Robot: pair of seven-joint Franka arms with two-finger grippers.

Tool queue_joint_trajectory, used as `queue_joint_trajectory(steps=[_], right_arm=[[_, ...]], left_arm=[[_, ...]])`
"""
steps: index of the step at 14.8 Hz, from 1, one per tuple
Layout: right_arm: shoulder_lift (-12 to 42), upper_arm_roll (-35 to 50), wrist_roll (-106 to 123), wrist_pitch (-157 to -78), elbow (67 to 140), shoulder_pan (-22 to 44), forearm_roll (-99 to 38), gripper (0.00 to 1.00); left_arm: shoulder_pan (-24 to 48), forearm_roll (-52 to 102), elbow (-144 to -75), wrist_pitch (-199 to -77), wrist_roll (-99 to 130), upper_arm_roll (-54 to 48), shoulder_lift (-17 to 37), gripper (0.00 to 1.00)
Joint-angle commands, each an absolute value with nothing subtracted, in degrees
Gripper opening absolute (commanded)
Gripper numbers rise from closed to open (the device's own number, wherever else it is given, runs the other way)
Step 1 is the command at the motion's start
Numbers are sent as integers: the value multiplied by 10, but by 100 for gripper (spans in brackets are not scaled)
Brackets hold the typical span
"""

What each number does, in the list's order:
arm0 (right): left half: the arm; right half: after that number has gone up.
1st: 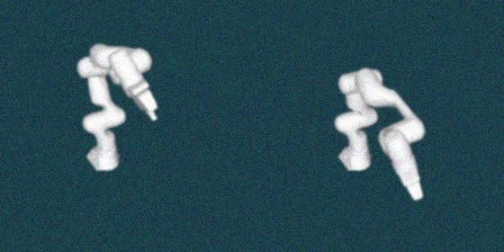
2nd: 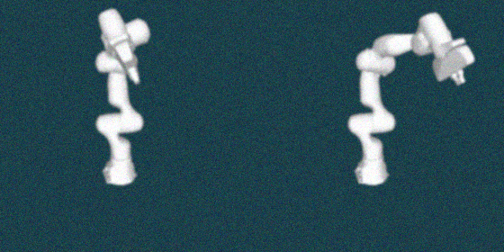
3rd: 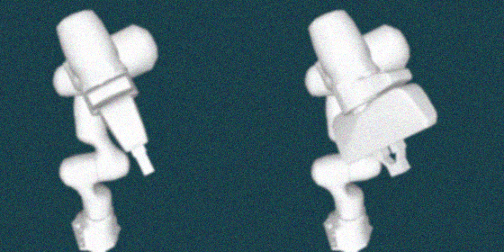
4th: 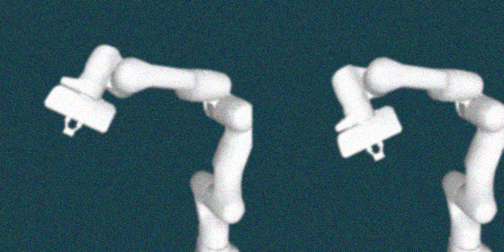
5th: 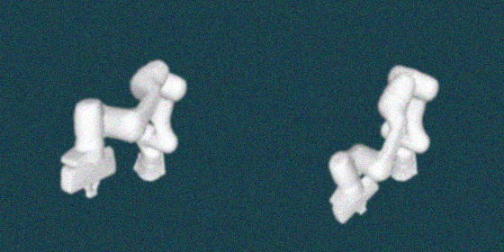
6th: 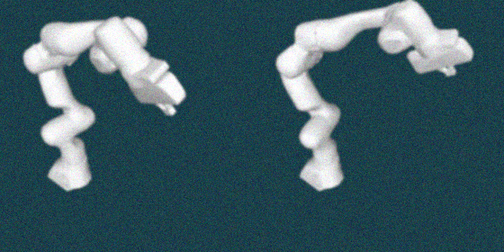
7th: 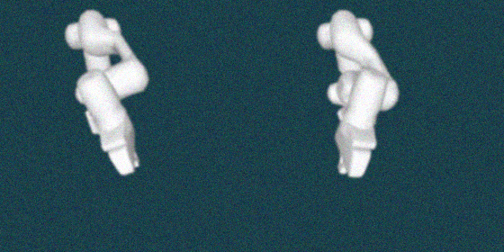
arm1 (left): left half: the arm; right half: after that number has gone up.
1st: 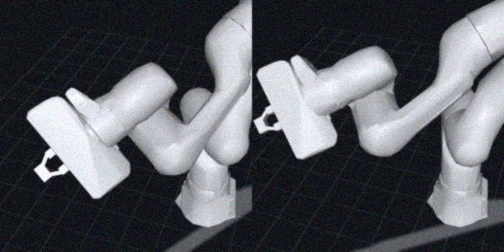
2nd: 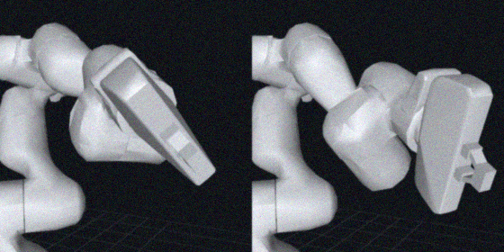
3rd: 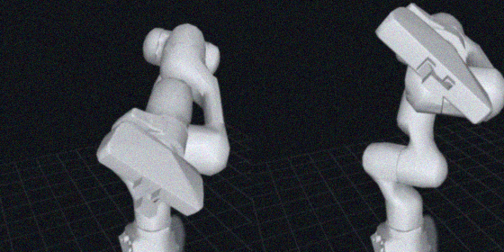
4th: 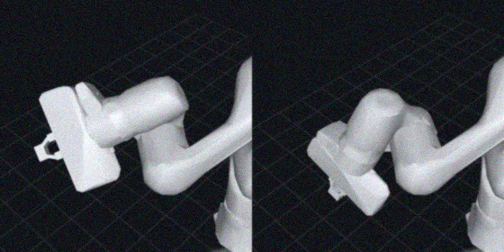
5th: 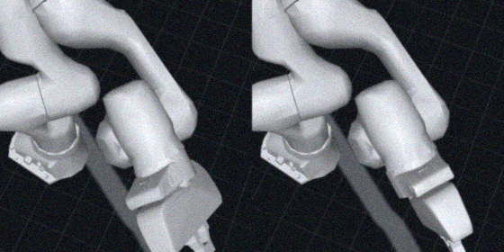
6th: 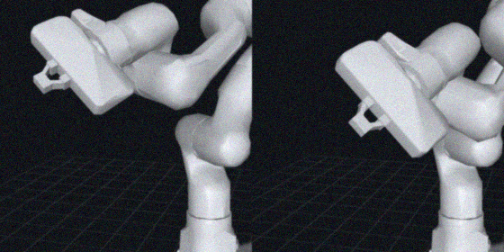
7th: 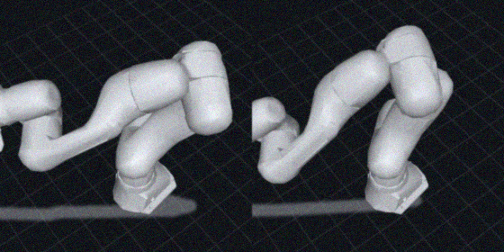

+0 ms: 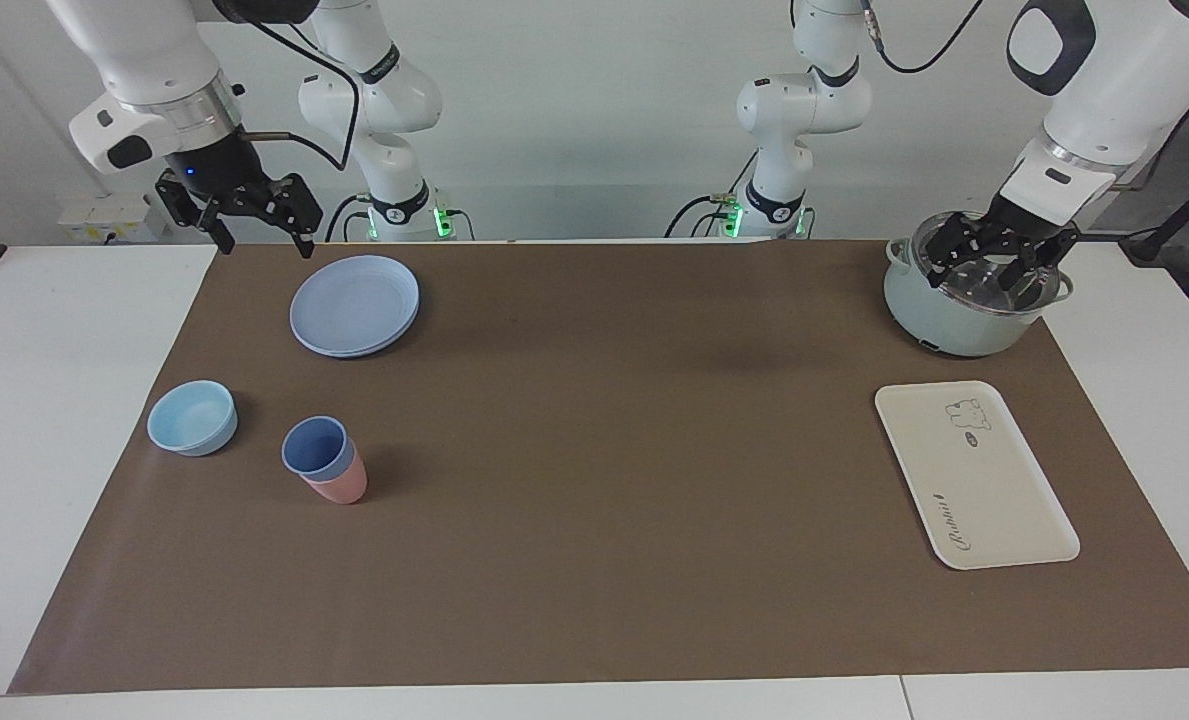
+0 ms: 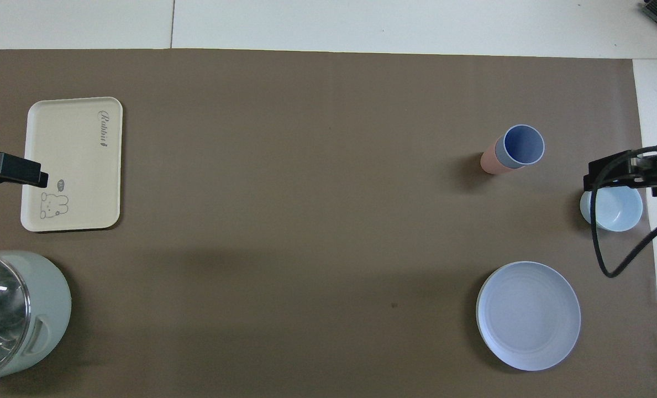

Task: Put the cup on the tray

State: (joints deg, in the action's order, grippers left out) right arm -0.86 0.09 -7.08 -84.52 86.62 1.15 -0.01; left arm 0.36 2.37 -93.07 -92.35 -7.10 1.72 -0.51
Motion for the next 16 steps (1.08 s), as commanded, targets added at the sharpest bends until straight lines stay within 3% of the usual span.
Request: queue_joint_trajectory(steps=[1,11,16], right_arm=[[-18,4,-58,-841,875,4,-8,100],[-23,1,-50,-817,876,1,-12,100],[-36,-2,1,-924,925,-56,-12,100]], left_arm=[[2,15,-943,-933,-68,16,-13,100],[2,15,-943,-933,-68,16,-13,100],[2,15,-943,-933,-68,16,-13,100]])
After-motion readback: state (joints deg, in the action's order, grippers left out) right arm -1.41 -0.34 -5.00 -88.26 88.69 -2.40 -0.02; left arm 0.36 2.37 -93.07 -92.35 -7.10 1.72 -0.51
